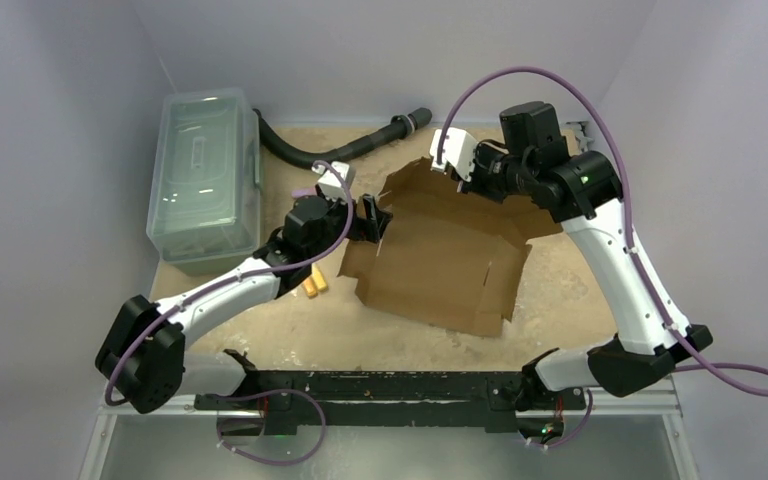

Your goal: Fold the paper box

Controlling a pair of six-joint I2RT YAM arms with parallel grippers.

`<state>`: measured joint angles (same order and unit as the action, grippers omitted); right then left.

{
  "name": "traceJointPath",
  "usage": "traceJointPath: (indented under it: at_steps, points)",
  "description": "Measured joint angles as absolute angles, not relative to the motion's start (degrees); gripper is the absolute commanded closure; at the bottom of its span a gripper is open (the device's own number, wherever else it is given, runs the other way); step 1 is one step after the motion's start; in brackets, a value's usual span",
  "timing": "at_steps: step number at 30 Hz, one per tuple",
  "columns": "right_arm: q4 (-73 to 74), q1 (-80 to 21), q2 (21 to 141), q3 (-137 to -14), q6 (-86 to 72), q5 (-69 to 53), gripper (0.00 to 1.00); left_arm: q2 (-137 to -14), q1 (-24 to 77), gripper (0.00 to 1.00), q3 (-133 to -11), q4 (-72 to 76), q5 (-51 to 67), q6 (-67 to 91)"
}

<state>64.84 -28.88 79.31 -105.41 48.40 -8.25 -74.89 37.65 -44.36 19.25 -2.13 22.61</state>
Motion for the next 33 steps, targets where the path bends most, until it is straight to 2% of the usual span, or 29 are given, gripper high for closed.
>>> traceJointPath:
  at_steps: [6, 12, 15, 18, 20, 22, 28, 29, 33]
  points:
    - [62.9, -28.9, 79.2, -104.6, 48.4, -6.8, 1.0, -72.1, 36.3, 0.12, -45.7, 13.1, -1.1, 26.3]
    - [62.0, -28.9, 78.7, -104.6, 48.4, -6.7, 1.0, -71.9, 32.2, 0.22, -46.6, 9.3, 2.0, 27.5]
    - [62.0, -28.9, 78.6, -104.6, 48.5, -6.7, 1.0, -74.0, 31.6, 0.23, -48.2, 7.5, 3.3, 27.1]
    - [62.0, -28.9, 78.6, -104.6, 48.5, -6.7, 1.0, -77.2, 31.6, 0.29, -51.2, 5.2, 4.5, 26.0]
    - [62.0, -28.9, 78.6, -104.6, 48.6, -6.6, 1.0, -78.3, 31.5, 0.42, -52.3, 4.3, 5.0, 25.7]
    - [62.0, -28.9, 78.7, -104.6, 48.7, -6.5, 1.0, -78.4, 31.5, 0.5, -52.7, 3.6, 5.2, 25.3]
    - [62.1, -28.9, 79.0, -105.0, 49.0, -5.3, 1.0, -79.0, 31.4, 0.97, -53.7, 1.9, 5.2, 23.8]
    - [62.3, -28.9, 79.2, -105.5, 49.1, -5.2, 1.0, -79.3, 31.4, 1.0, -53.9, 1.8, 5.1, 23.4]
    - [64.3, -28.8, 83.2, -112.7, 50.4, -4.1, 1.0, -81.8, 31.3, 1.0, -55.7, 2.3, 3.2, 21.4]
